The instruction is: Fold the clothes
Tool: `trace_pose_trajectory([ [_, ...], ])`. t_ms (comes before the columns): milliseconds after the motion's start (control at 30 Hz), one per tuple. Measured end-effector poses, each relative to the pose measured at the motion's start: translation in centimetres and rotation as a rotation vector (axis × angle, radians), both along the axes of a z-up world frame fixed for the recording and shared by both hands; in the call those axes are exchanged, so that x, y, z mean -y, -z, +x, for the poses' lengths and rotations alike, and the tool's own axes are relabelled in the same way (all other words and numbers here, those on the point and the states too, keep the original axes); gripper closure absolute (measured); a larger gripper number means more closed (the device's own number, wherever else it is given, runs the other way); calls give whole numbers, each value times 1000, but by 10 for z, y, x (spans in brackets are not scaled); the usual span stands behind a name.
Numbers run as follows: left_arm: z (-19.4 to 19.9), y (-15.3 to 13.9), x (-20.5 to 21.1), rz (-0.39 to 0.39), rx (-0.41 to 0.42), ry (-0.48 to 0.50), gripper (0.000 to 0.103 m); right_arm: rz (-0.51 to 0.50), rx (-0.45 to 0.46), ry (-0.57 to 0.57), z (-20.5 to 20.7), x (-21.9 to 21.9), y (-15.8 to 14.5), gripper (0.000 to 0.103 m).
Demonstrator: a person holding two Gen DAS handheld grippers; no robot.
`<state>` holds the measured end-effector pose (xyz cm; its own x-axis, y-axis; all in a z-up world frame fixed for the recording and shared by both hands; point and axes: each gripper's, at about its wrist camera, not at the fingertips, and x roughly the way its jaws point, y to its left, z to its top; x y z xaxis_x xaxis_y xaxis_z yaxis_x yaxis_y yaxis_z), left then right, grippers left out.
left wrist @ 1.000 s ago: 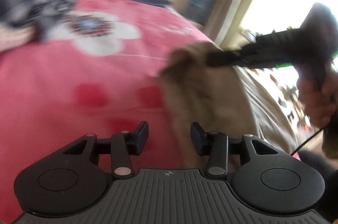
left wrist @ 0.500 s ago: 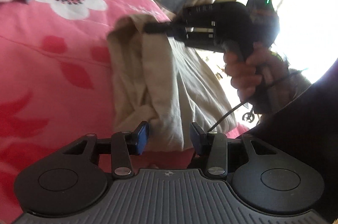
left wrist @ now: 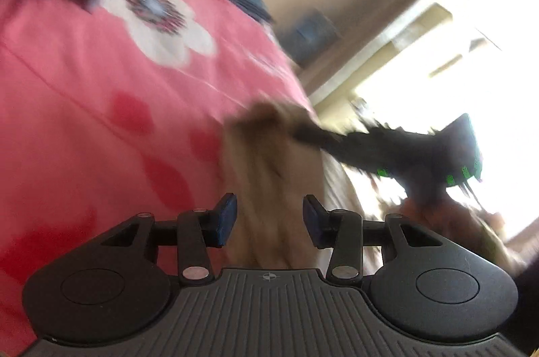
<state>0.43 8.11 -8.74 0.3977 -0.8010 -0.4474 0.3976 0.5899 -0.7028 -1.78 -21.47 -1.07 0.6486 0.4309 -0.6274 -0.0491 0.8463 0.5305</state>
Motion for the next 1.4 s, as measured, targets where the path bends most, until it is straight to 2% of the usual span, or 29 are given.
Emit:
trace_pose_trajectory([
  [100, 18, 4, 17, 68, 36, -82, 61, 2, 9, -1, -2, 0, -1, 96],
  [200, 30, 10, 32, 68, 78, -93, 61, 2, 15, 0, -4, 0, -4, 96],
  [467, 16, 3, 68, 150, 319, 150, 79, 8, 23, 6, -8, 2, -8, 96],
  [567, 3, -4, 68, 167, 380, 166, 83, 16, 24, 9, -9, 4, -8, 96],
  [667, -8, -9, 81, 238, 486, 213, 83, 20, 25, 5, -10, 6, -10, 96],
  [800, -28, -13, 97, 372, 673, 334, 83, 31, 17, -9, -12, 11, -12, 96],
  [933, -45, -12, 107, 545, 915, 508, 83, 49, 0, -24, -12, 17, -12, 96],
  [967, -44, -12, 108, 565, 949, 550, 83, 53, -4, -31, -11, 18, -12, 96],
  [1133, -34, -11, 114, 614, 1042, 733, 83, 59, -31, -73, -3, 17, -12, 96],
  [1233, -33, -14, 111, 624, 1071, 817, 83, 93, -52, -86, 0, 22, -12, 96],
  [1400, -38, -9, 109, 656, 1162, 929, 83, 279, -135, -43, 6, 43, 3, 96],
])
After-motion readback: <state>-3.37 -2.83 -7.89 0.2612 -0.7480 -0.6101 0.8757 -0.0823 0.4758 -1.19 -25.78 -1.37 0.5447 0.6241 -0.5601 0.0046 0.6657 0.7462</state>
